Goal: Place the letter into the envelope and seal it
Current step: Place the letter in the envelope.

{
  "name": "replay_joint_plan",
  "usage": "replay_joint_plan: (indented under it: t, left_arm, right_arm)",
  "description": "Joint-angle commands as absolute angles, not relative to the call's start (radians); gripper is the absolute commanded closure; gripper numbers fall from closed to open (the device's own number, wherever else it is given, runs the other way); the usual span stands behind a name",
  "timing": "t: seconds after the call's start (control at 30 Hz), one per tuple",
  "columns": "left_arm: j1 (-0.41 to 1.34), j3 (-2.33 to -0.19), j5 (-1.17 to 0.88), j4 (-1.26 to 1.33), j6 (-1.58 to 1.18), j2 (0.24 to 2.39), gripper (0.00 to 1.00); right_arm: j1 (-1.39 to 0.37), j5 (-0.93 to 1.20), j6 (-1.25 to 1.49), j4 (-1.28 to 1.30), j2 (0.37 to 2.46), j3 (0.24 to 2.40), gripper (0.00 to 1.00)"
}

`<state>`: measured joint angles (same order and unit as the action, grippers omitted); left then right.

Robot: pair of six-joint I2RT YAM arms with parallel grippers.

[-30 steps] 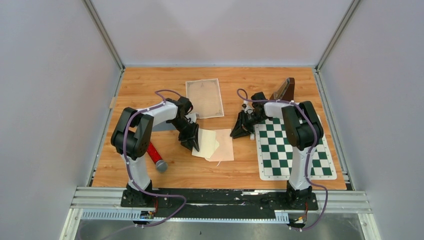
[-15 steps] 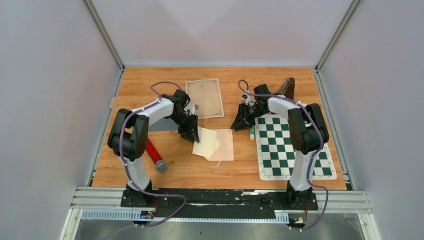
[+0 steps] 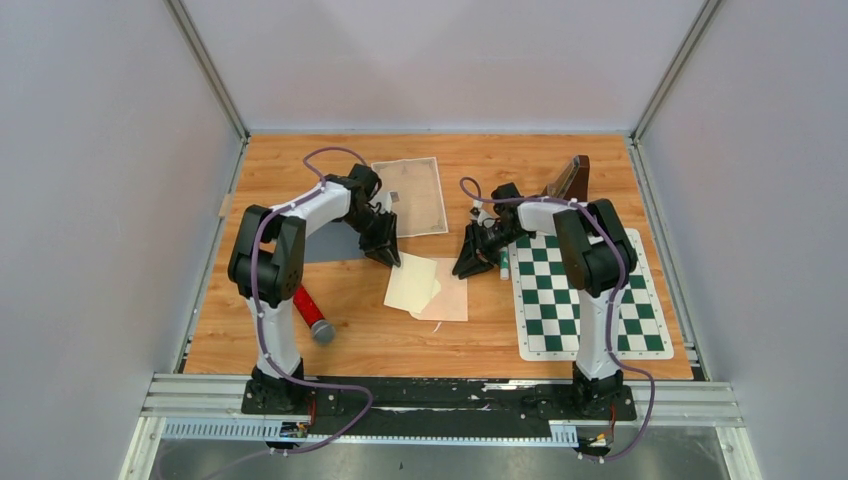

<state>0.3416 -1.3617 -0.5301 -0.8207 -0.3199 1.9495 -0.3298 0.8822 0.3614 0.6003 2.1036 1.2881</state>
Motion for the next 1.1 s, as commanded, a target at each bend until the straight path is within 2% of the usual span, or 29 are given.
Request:
replay_joint_plan:
  t: [0.0, 0.23, 0.47, 0.83, 1.07]
  left_arm:
    - [0.329, -1.431, -0.524, -0.802, -0.286, 1.998, 0.68]
    - [0.324, -1.46, -0.554, -0.794, -0.285, 2.033, 0.77]
    - [0.317, -1.456, -0.536, -0.813, -0.269, 2.01, 1.0]
    - [0.313, -1.307, -0.437, -0.879, -0.282, 1.88, 1.0]
    - [0.313, -1.315, -0.408, -0.894, -0.294, 1.869, 1.0]
  right_arm:
    - [-0.332, 0.91, 0.38, 0.554, 2.114, 1.291, 0.75]
    - [-0.331, 0.907, 0.389, 0.552, 2.118, 1.289, 0.76]
    - [-0.329, 0.891, 0.416, 0.551, 2.133, 1.278, 0.76]
    - [-0.321, 0.839, 0.476, 0.545, 2.158, 1.256, 0.83]
    - [-0.321, 0.827, 0.489, 0.542, 2.155, 1.256, 0.86]
